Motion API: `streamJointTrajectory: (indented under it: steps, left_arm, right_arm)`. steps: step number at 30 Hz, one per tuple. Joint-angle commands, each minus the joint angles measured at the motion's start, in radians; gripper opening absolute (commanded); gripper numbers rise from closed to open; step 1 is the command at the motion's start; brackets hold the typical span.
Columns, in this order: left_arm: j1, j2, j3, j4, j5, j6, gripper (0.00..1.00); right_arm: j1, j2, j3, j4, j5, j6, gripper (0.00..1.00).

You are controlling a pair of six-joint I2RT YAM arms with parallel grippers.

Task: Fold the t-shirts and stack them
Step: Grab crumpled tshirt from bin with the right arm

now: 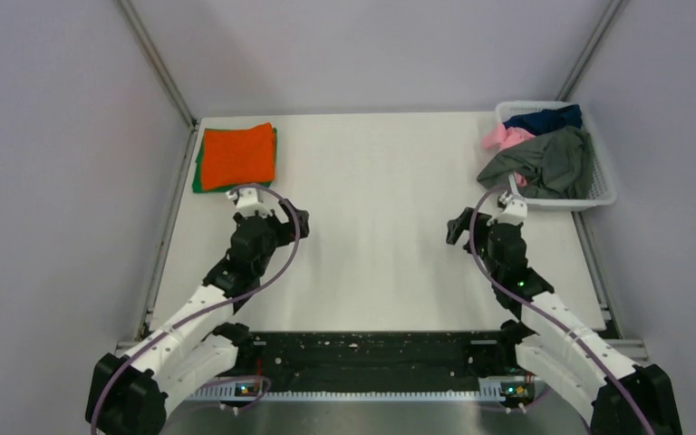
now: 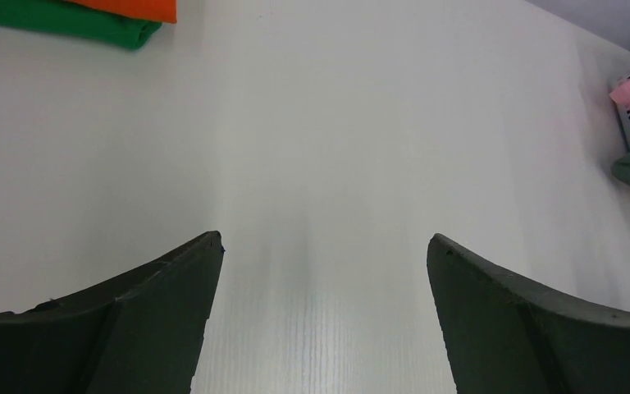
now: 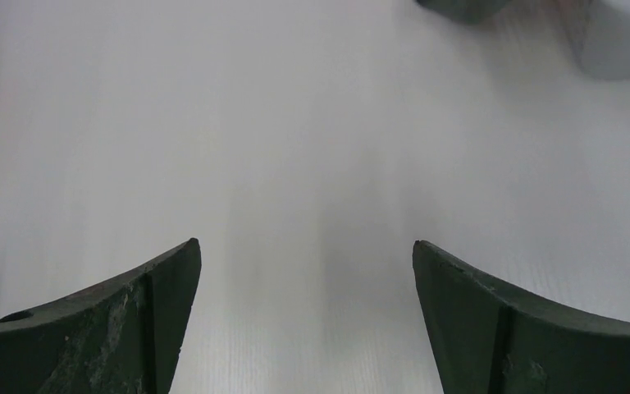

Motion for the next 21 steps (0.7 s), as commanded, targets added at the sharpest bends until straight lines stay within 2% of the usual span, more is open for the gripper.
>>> streamJointTrajectory:
  steps: [1,4,6,12,18,21]
  left_arm:
    - [-0.002,-0.042,-0.013,0.042,-0.017,0.000,0.99]
    - [-0.003,-0.029,-0.007,0.035,-0.023,0.000,0.99]
    - [-0.003,-0.020,0.005,0.025,-0.015,0.001,0.99]
    - [-0.003,0.004,0.008,0.035,0.008,0.003,0.99]
    - [-0.003,0.019,0.014,0.032,-0.003,0.008,0.99]
    - [-0.003,0.027,0.015,0.034,-0.012,0.012,0.99]
  right_arm:
    - [0.008,0.028,0.211,-0.054,0.133,-0.069,0.99]
    - [-0.018,0.100,0.369,-0.093,0.219,-0.095,0.99]
    - [-0.097,0.178,0.491,-0.178,0.214,-0.114,0.99]
    - [-0.385,0.510,0.868,-0.456,0.014,-0.161,0.99]
    - [-0.564,0.776,1.036,-0.553,-0.079,-0.156,0.95]
    - [-0.640,0.890,1.099,-0.574,-0.180,-0.144,0.88]
